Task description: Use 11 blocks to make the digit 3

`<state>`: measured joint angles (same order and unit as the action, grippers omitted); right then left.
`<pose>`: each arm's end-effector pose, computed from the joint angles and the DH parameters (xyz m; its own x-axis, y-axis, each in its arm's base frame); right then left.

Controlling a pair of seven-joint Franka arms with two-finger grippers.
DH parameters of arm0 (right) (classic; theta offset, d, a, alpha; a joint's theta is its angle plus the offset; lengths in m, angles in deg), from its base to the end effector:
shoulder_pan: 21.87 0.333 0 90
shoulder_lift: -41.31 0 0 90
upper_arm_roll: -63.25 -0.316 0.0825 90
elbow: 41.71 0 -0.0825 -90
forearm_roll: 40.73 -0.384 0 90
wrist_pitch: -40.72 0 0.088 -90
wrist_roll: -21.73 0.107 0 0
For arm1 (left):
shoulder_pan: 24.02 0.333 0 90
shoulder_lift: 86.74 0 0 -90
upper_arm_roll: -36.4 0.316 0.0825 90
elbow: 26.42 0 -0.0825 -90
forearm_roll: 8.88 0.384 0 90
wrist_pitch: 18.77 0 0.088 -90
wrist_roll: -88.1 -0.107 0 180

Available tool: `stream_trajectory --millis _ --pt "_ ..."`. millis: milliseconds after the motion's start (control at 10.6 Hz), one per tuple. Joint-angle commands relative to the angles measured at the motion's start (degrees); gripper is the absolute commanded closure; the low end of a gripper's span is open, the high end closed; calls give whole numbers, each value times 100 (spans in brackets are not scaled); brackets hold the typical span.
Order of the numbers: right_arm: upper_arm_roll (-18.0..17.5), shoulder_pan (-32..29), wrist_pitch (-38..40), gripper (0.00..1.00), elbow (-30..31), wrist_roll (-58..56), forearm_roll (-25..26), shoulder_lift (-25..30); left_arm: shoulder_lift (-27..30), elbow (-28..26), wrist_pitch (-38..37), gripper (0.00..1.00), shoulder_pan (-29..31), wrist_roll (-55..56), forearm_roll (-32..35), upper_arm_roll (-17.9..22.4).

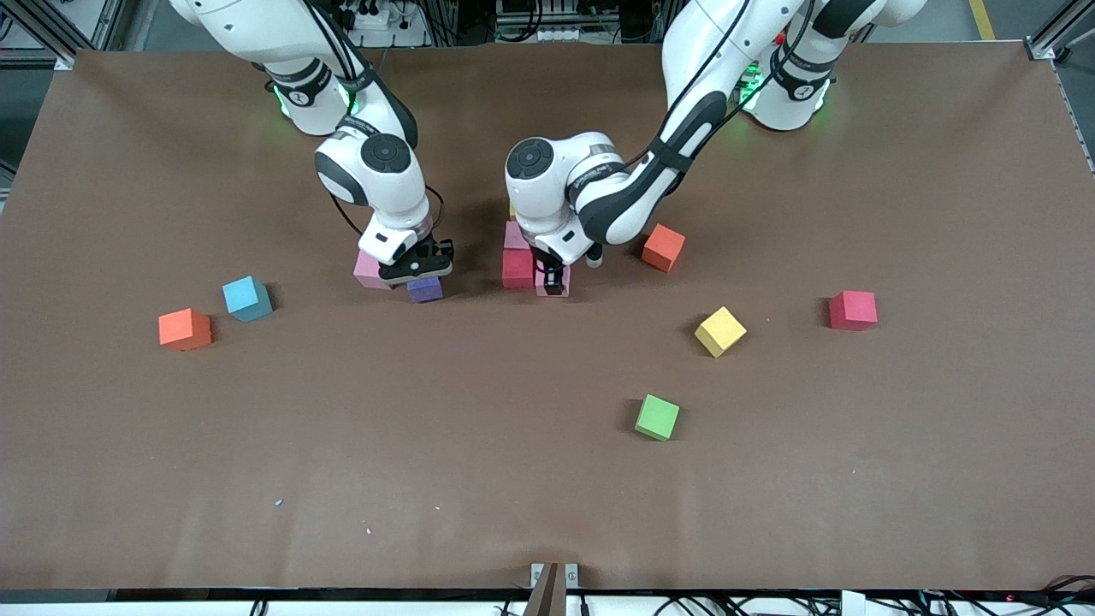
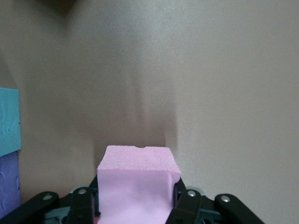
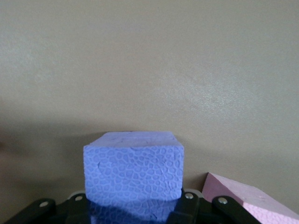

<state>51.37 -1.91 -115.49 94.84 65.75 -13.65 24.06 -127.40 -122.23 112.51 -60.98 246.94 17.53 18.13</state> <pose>0.4189 0.2843 0.2015 0.9704 0.2073 0.1240 0.1974 -0.9764 0.0870 0.4119 -0.5362 0.2024 0.0037 0.9957 0.0930 0.9951 -0.0129 0.0979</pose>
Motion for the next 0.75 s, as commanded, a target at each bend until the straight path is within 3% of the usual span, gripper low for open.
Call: stream_trajectory --millis 0,661 --pt "-78 77 55 100 -252 -139 -448 -172 32 18 -138 100 -119 1253 241 34" --pt "-78 78 73 100 -279 -139 -449 -182 23 27 -164 100 -181 1457 224 26"
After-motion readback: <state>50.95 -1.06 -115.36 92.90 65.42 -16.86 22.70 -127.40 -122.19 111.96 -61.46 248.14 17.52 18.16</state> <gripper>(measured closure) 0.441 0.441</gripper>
